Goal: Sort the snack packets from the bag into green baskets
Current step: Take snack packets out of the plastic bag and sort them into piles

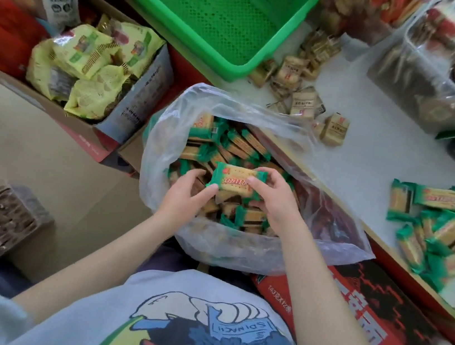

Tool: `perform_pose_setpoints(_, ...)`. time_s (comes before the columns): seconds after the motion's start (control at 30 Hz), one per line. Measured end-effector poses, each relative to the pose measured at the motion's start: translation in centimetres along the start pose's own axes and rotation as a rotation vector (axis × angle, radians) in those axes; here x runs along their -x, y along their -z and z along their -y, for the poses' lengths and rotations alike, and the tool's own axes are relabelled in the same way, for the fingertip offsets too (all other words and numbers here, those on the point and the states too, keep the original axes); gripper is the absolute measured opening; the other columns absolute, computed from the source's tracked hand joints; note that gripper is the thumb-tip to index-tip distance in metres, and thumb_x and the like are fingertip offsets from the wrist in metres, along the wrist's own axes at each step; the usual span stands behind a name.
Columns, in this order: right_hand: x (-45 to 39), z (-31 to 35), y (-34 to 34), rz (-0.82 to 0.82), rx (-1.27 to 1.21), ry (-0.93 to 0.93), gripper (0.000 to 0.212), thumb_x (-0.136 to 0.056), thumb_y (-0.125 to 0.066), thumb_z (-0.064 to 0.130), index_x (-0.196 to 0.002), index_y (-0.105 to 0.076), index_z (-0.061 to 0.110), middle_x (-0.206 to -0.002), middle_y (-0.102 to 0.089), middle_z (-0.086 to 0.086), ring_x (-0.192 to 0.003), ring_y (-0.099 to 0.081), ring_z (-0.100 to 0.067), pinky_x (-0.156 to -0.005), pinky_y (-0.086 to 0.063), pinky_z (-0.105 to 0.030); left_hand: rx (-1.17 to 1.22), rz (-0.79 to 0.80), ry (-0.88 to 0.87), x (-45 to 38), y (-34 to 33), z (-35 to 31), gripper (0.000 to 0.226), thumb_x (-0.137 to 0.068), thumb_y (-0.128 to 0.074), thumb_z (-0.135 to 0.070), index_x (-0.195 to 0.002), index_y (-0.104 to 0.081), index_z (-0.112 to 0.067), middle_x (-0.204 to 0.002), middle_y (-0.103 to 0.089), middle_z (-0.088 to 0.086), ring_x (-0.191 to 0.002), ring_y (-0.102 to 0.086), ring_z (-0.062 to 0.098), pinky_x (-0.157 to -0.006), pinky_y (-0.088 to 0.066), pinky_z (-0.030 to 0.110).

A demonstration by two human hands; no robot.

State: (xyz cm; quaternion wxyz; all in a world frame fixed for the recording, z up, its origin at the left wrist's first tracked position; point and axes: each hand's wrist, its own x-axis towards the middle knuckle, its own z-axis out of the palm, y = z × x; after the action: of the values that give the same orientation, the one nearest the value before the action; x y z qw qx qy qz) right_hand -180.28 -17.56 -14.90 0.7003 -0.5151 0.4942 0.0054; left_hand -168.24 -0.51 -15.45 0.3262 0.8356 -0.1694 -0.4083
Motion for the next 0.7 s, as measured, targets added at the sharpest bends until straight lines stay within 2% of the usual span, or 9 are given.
perform_pose_setpoints(0.1,2.2,0.0,4.1,-0.013,-0.109,0.028,0.017,-0.094,-0.068,0.010,-0.103,-0.057,0.018,-0.106,-0.070,-0.009,-0.086,-0.069,-0.020,-0.067,-0.055,-0.032,0.363,0.090,0.081,0.0,-2.9,-5.4,0.045,-0.094,-0.064,-0.045,-0.133,-0.053,-0.024,-0.110,-0.065,-0.008,-0.092,-0.065,0.003,-0.068,-0.052,0.015)
perform_pose_setpoints(0.17,3.9,-0.2,7.2,-0.018,-0.164,0.050,0.021,-0.092,-0.070,0.008,-0.106,-0.055,0.015,-0.104,-0.070,-0.010,-0.082,-0.070,-0.019,-0.068,-0.057,-0.034,0.373,0.164,0.034,-0.3,-5.6,-8.7,0.048,-0.086,-0.075,-0.045,-0.127,-0.055,-0.028,-0.114,-0.069,-0.003,-0.096,-0.069,0.010,-0.076,-0.058,0.029)
perform_pose_setpoints(0.23,5.8,-0.8,10.7,-0.048,-0.192,0.078,0.028,-0.091,-0.072,0.012,-0.115,-0.057,0.014,-0.104,-0.070,-0.008,-0.084,-0.070,-0.017,-0.068,-0.056,-0.031,0.399,0.258,-0.014,-0.2,-9.3,-12.2,0.045,-0.084,-0.080,-0.029,-0.123,-0.058,-0.021,-0.112,-0.072,0.007,-0.090,-0.071,0.019,-0.074,-0.060,0.036)
perform_pose_setpoints(0.3,8.1,-1.6,14.6,-0.075,-0.227,0.078,0.023,-0.097,-0.065,0.017,-0.119,-0.061,0.013,-0.094,-0.072,-0.004,-0.075,-0.068,-0.015,-0.059,-0.052,-0.025,0.435,0.341,-0.059,0.2,-13.6,-15.5,0.042,-0.084,-0.080,-0.015,-0.121,-0.059,-0.013,-0.105,-0.072,0.013,-0.081,-0.070,0.022,-0.069,-0.059,0.037)
perform_pose_setpoints(0.4,10.9,-3.2,20.8,-0.223,-0.221,0.047,0.016,-0.102,-0.058,0.027,-0.108,-0.066,0.015,-0.079,-0.069,-0.001,-0.058,-0.061,-0.014,-0.049,-0.044,-0.024,0.340,0.422,-0.160,1.1,-20.3,-19.1,0.042,-0.088,-0.077,-0.019,-0.125,-0.057,-0.014,-0.091,-0.072,0.006,-0.068,-0.067,0.015,-0.060,-0.055,0.026)
perform_pose_setpoints(0.47,11.8,-4.8,25.1,-0.427,-0.216,0.013,0.020,-0.101,-0.059,0.033,-0.106,-0.065,0.015,-0.079,-0.067,-0.007,-0.054,-0.056,-0.017,-0.046,-0.040,-0.026,0.112,0.398,-0.247,1.3,-24.3,-19.9,0.041,-0.094,-0.069,-0.028,-0.131,-0.054,-0.016,-0.102,-0.069,0.001,-0.086,-0.067,0.014,-0.071,-0.052,0.020)
perform_pose_setpoints(0.53,12.1,-6.4,29.2,-0.606,-0.165,-0.023,0.023,-0.099,-0.061,0.037,-0.110,-0.063,0.017,-0.076,-0.063,-0.009,-0.050,-0.049,-0.016,-0.046,-0.035,-0.026,-0.208,0.350,-0.374,1.2,-27.6,-19.4,0.046,-0.099,-0.059,-0.035,-0.140,-0.051,-0.017,-0.126,-0.063,0.004,-0.116,-0.060,0.021,-0.096,-0.046,0.030)
perform_pose_setpoints(0.63,11.5,-8.3,34.2,-0.670,-0.030,-0.026,0.023,-0.097,-0.063,0.039,-0.110,-0.061,0.020,-0.084,-0.062,-0.003,-0.057,-0.047,-0.012,-0.052,-0.038,-0.027,-0.591,0.356,-0.479,1.1,-30.8,-17.8,0.055,-0.100,-0.052,-0.042,-0.148,-0.044,-0.016,-0.151,-0.046,0.008,-0.141,-0.037,0.026,-0.115,-0.029,0.039)
perform_pose_setpoints(0.7,10.2,-8.9,36.4,-0.685,0.020,-0.027,0.025,-0.095,-0.066,0.036,-0.116,-0.060,0.025,-0.105,-0.064,-0.002,-0.078,-0.059,-0.016,-0.068,-0.051,-0.034,-0.773,0.349,-0.521,0.9,-31.8,-16.7,0.059,-0.100,-0.048,-0.047,-0.151,-0.041,-0.018,-0.159,-0.034,0.006,-0.148,-0.026,0.025,-0.119,-0.023,0.041)
